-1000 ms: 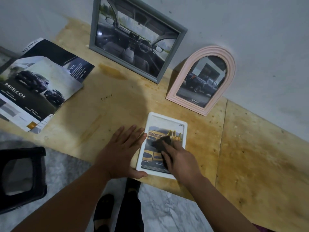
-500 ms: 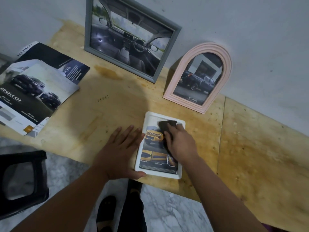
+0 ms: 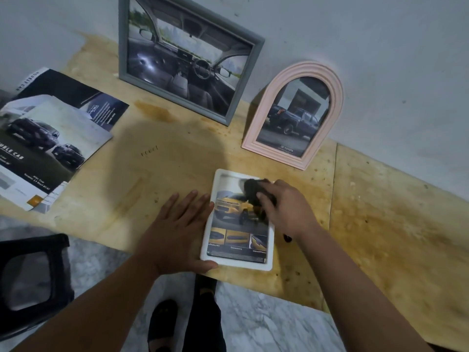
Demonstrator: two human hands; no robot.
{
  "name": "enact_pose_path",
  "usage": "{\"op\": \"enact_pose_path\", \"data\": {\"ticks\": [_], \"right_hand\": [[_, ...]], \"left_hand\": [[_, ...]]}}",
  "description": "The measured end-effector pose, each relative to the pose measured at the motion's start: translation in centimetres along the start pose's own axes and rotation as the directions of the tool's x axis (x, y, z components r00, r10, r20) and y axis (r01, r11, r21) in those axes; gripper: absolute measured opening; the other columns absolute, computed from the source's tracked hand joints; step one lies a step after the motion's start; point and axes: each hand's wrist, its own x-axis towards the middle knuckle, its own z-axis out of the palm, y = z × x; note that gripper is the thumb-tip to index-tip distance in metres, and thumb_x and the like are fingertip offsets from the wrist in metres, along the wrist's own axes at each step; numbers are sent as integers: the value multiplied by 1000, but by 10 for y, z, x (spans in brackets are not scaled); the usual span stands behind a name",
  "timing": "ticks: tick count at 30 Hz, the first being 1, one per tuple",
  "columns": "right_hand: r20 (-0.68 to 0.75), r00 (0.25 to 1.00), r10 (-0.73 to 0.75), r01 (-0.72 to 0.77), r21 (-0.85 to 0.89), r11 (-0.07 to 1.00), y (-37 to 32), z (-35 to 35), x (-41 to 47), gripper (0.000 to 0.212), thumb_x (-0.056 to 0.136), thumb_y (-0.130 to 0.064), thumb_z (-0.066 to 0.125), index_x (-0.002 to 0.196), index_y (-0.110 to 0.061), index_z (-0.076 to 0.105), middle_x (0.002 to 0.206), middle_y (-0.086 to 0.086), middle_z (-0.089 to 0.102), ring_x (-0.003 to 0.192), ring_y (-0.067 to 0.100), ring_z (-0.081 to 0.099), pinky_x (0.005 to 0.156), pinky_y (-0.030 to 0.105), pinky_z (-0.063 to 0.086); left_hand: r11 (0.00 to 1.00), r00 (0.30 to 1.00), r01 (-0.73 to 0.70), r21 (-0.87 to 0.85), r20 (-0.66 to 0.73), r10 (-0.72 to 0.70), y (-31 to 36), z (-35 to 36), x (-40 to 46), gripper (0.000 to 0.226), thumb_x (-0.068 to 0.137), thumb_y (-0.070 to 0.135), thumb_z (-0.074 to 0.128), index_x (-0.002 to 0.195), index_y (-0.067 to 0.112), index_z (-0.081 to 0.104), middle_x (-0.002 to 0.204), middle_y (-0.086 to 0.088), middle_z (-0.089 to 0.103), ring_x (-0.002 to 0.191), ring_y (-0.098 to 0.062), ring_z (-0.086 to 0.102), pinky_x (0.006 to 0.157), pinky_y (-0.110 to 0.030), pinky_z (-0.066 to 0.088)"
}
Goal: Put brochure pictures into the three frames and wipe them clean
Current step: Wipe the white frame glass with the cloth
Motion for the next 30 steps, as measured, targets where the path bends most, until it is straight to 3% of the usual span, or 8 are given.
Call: {"op": "enact_pose_path", "data": {"ticks": [3,6,11,14,17,19,22,30], "right_hand": [[-44,998,36,-42,-155,987,-1,23,-3,38,104,-34,49,140,-25,60,118,3,59,86,29,64,69,37,54],[-3,1000,8,-9,-66,998,-4,37,-39,37,104,-33,50,138,-25,62,119,2,60,84,27,66,64,34,52],[306,946,-103,88,65,994,-7,33,-94,39,102,-41,45,132,-28,65,130,-5,61,104,21,64,81,34,55],[451,886,-106,60,116,991,-13,6,-75,31,102,-36,53,128,-28,69,119,-7,66,102,18,62,84,33,52],[153,988,4,-13,60,998,-7,-15,-38,32,102,-31,56,132,-28,67,96,-8,57,87,21,60,71,31,46],[-24,998,59,-61,-146,987,-5,-11,-18,36,103,-34,50,138,-29,60,102,0,56,80,25,60,65,35,50],[50,981,187,-152,-394,906,-14,11,-13,34,106,-34,42,132,-22,60,123,6,53,81,30,65,63,36,51],[182,958,222,-157,-316,936,-37,32,-91,33,104,-40,43,122,-21,65,126,3,56,80,29,68,64,36,51]], "left_hand": [[1000,1000,-1,2,16,1,0,1,0,132,67,103,39,159,9,34,167,-12,30,158,-32,19,123,-62,20],[1000,1000,3,-1,25,-3,-1,1,0,132,67,103,37,159,9,33,168,-11,29,158,-32,18,124,-62,19],[1000,1000,9,-9,14,-9,0,-1,0,131,67,103,36,158,8,36,167,-12,31,158,-32,19,123,-62,19],[1000,1000,8,-15,8,-8,0,-1,0,131,66,102,39,158,8,36,166,-12,32,158,-32,19,123,-62,20],[1000,1000,9,-13,6,-9,0,-1,0,132,65,102,41,157,8,37,166,-12,32,158,-32,20,124,-61,19],[1000,1000,11,-12,-2,-11,1,-1,0,131,65,102,41,157,8,39,165,-13,34,157,-32,22,124,-61,20],[1000,1000,7,-18,-11,-7,1,-1,0,131,64,101,44,156,8,40,165,-11,35,157,-32,24,123,-61,21],[998,997,-7,-64,-78,2,-1,-1,-2,129,63,98,51,155,9,42,164,-11,37,156,-31,26,122,-62,24]]}}
